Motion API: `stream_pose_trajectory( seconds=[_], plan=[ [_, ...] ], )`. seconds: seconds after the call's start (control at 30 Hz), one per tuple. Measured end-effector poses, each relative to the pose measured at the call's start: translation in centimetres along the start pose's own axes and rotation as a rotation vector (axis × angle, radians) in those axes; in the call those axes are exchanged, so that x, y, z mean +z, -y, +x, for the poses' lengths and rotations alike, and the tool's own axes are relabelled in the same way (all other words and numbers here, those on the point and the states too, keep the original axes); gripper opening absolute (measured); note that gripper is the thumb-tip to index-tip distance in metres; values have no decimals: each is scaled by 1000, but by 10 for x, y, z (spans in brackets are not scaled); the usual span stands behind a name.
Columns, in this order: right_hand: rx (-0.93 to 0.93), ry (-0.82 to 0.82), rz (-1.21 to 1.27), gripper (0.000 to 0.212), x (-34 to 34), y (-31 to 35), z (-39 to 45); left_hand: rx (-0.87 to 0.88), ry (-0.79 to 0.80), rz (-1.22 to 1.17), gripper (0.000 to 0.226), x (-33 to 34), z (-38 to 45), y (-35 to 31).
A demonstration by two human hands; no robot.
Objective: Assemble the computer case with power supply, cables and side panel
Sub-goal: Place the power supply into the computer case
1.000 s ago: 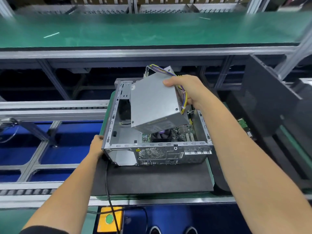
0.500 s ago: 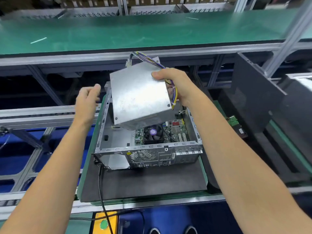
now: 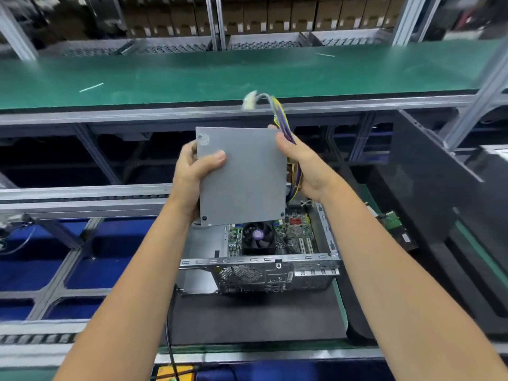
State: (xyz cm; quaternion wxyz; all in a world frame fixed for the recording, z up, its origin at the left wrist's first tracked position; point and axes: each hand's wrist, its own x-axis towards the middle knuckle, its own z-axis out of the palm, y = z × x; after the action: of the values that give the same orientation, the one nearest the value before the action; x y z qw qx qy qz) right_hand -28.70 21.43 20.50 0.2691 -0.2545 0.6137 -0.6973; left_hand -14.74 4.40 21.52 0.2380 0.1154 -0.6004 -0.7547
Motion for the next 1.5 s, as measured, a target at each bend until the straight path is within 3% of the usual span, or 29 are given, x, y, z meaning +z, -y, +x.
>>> stream_pose_trajectory(
  seconds=[0.07,0.17,0.33,0.5,0.63,0.7,0.83,0.9,0.97,1.1,1.2,1.3,1.4,1.47,1.5],
  plan=[
    [24,-68,65,49,0,1,3,144,-35,124,79,0,2,-2],
    [114,-256,175,43,-7,4,8,304,-41,332,80,-6,3,-2],
    [319,-369,-137,65,-12,3,10,448,-27,573,89,-13,2,-4],
    [358,-297,-267,57,0,7,9,608,-11,868,90,-4,-7,-8],
    [377,-195,-201,31,4,10,3,772,20,1111,91,6,-14,-11],
    [371,-155,-170,29,3,12,-1,841,69,1226,91,9,-15,-14],
    [397,-137,-191,48,1,15,-2,923,179,1434,95,15,-16,-18],
    [485,-80,-51,73,-2,17,-3,951,191,1524,97,19,-18,-16],
    [533,-13,80,84,-1,19,-5,1003,219,1594,96,22,-19,-13],
    [494,-20,168,50,8,11,-4,1094,313,1697,94,27,-16,-11],
    [429,-40,306,43,15,5,-1,1082,277,1681,98,26,-10,-14],
    [396,-63,504,42,15,0,1,911,67,1565,104,5,-2,-20],
    [355,-69,596,35,10,-6,0,501,123,1012,105,-17,2,-26],
    [356,-68,625,36,8,-7,0,288,158,710,82,-19,3,-22],
    [358,-73,622,36,8,-7,0,262,152,653,68,-17,4,-19]
  ],
)
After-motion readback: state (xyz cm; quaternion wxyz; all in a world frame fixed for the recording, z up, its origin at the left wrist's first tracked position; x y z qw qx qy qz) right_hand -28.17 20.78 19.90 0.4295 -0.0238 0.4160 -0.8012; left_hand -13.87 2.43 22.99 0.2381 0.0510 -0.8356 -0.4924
